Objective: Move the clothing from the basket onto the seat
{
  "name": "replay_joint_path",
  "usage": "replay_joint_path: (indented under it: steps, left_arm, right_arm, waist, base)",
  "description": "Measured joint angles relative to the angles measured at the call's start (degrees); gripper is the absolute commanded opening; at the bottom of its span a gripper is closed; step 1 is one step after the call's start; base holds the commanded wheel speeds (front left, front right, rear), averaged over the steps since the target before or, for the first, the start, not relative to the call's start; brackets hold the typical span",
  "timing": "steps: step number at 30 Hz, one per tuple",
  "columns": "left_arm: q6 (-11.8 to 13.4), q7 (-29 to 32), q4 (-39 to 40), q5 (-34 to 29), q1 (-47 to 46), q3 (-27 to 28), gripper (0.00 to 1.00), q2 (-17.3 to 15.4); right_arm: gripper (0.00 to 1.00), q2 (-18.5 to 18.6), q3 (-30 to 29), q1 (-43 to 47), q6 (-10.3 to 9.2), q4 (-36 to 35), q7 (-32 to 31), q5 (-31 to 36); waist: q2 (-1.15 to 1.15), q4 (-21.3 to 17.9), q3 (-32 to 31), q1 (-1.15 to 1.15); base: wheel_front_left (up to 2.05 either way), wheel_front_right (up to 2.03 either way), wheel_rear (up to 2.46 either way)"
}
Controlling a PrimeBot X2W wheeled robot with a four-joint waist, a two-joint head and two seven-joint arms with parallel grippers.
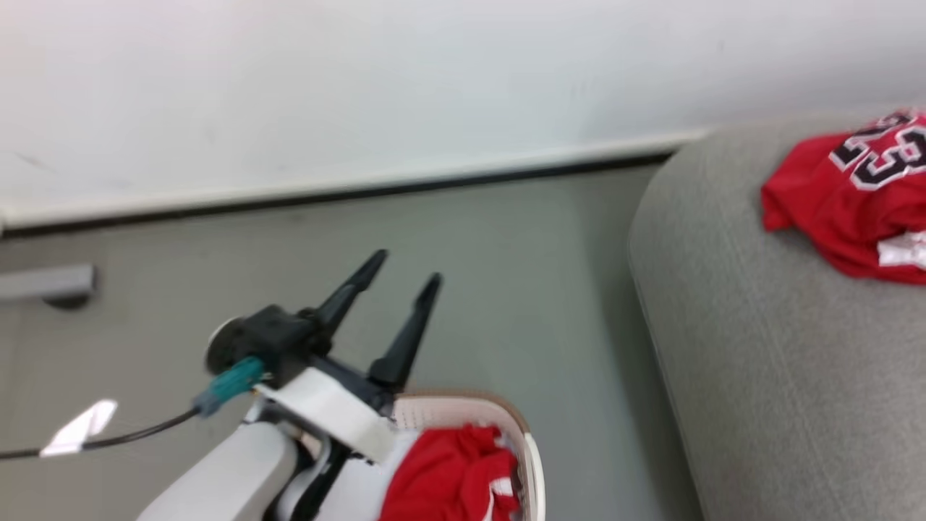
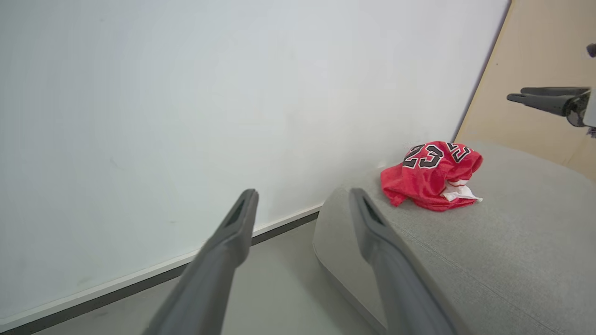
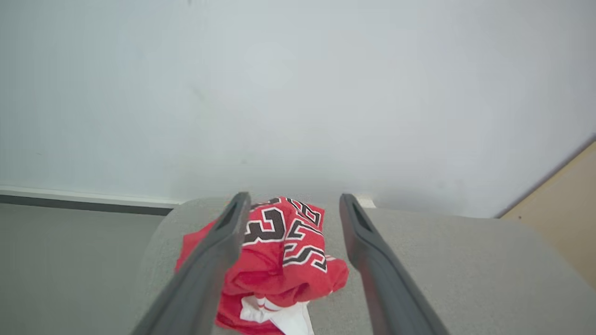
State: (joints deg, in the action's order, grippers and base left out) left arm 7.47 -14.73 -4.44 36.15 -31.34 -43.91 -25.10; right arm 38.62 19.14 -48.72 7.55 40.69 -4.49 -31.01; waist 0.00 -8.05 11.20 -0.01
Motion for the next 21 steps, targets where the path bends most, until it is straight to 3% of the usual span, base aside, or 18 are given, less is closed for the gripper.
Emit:
replay_joint_path:
  steps: [7, 13, 21]
  left_arm:
    - [4.55, -0.38, 1.93, 2.86, 7.54, 7.1, 1.0, -3.0]
    - [8.2, -0.41, 4.26, 3.74, 15.43, 13.85, 1.0, -5.05]
    - [8.27, -0.41, 4.85, 0.54, 24.44, 21.05, 1.0, -2.5]
  right_arm:
    - [1.0, -2.35, -3.2, 9.03, 0.0, -10.6, 4.46, -1.97]
    - [1.0, -9.87, -10.13, 19.59, 0.0, -18.66, 9.92, -0.54]
    - [1.0, -22.65, -15.37, 36.77, 0.0, -31.39, 14.17, 6.97]
  waist:
    - [0.0, 2.07, -8.2, -0.01]
    - [0.0, 5.03, -11.67, -0.01]
    - [0.0, 7.5, -12.94, 0.0]
  base:
    - [0.0, 0.0, 0.0]
    - [0.0, 0.0, 0.0]
    - [0.0, 0.0, 0.0]
